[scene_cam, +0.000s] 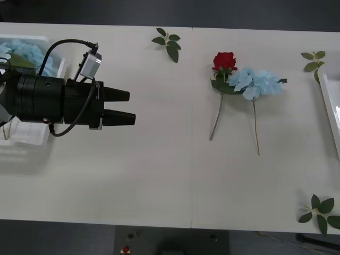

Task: Put the red flowers into the right box and the blue flowers into the left box

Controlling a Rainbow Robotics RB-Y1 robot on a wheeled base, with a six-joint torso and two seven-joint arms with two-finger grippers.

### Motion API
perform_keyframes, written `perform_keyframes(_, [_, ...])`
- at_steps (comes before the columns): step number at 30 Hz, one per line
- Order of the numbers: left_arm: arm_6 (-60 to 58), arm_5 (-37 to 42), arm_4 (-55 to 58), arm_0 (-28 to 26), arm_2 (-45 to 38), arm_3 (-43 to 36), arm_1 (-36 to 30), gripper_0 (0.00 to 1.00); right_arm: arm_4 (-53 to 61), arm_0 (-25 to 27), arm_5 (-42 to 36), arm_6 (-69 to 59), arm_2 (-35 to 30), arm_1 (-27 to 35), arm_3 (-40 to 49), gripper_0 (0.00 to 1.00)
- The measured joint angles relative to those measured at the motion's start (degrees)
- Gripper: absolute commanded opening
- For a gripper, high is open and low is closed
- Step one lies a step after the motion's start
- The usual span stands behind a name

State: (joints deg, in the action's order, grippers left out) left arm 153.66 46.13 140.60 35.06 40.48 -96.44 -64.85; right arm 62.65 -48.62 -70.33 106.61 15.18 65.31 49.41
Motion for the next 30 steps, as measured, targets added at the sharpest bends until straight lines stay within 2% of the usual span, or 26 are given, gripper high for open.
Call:
perform_keyframes(4, [0.0,0.0,0.0,0.0,0.0,0.0,0.0,1.0,8.5,-0.01,-4.03,-2.76,2.17,3.17,9.35,0.82])
perform_keyframes(8, [0.0,0.0,0.0,0.0,0.0,0.01,0.0,1.0,15.4,0.0,-1.85,-11.52,6.72,5.97,18.61,0.82])
perform_keyframes(12, [0.0,0.0,0.0,0.0,0.0,0.01,0.0,1.0,19.4,-0.01,4.93,-18.88,15.78,8.8,28.63,0.82])
perform_keyframes(17, [0.0,0.0,-0.01,0.0,-0.01,0.01,0.0,1.0,20.91,0.94,16.78,-28.95,25.35,9.56,35.83,0.82])
perform_keyframes(25, [0.0,0.0,-0.01,0.0,-0.01,0.01,0.0,1.0,19.32,9.48,33.55,-35.37,28.78,8.24,39.95,0.82])
perform_keyframes(30, [0.0,0.0,-0.01,0.0,-0.01,0.01,0.0,1.0,18.18,14.31,39.74,-38.63,28.74,4.77,39.17,0.82])
